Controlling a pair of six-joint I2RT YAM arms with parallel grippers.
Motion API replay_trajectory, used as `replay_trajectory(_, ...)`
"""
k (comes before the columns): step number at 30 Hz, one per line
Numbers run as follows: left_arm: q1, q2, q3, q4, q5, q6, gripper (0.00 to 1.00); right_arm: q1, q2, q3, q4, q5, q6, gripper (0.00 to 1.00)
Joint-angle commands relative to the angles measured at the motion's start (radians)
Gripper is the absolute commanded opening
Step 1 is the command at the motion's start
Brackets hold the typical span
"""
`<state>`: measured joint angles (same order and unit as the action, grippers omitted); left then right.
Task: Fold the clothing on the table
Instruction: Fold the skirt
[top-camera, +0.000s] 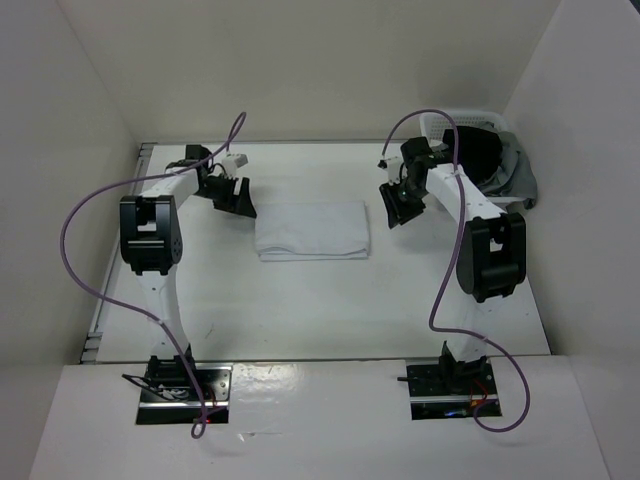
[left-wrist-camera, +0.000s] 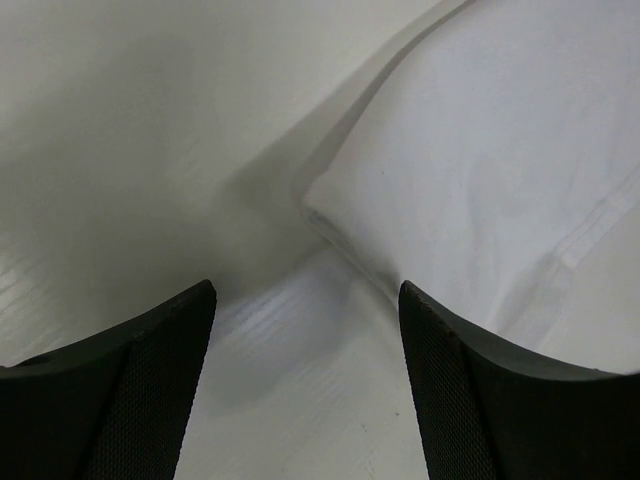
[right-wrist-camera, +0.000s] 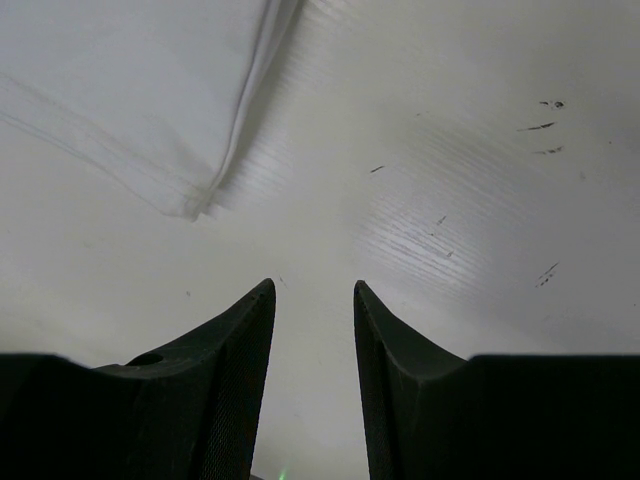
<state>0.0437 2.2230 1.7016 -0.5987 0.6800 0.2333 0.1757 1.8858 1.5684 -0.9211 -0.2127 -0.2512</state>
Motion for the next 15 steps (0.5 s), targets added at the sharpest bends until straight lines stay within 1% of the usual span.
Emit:
replay_trajectory(1, -0.011, 0.029, 0.038, 0.023, 0.001, 0.02, 0.8, -0.005, -0.048, -0.005, -0.009, 0.019, 0.001, 0.42)
replay_trajectory(5, -0.021, 0.061, 0.076, 0.023, -0.01, 0.011, 0.77, -0.005, -0.048, -0.005, -0.009, 0.019, 0.001, 0.42)
replay_trajectory(7, -0.031, 0.07, 0.09, 0.023, -0.01, 0.011, 0.71, -0.005, -0.048, -0.005, -0.009, 0.019, 0.001, 0.42)
replay_trajectory(11, -0.042, 0.09, 0.124, 0.005, -0.01, 0.011, 0.64, -0.005, -0.048, 0.004, -0.009, 0.029, 0.001, 0.42)
replay_trajectory(15, -0.064, 0.09, 0.133, 0.005, -0.01, 0.02, 0.6, -0.005, -0.039, 0.004, -0.009, 0.029, 0.001, 0.42)
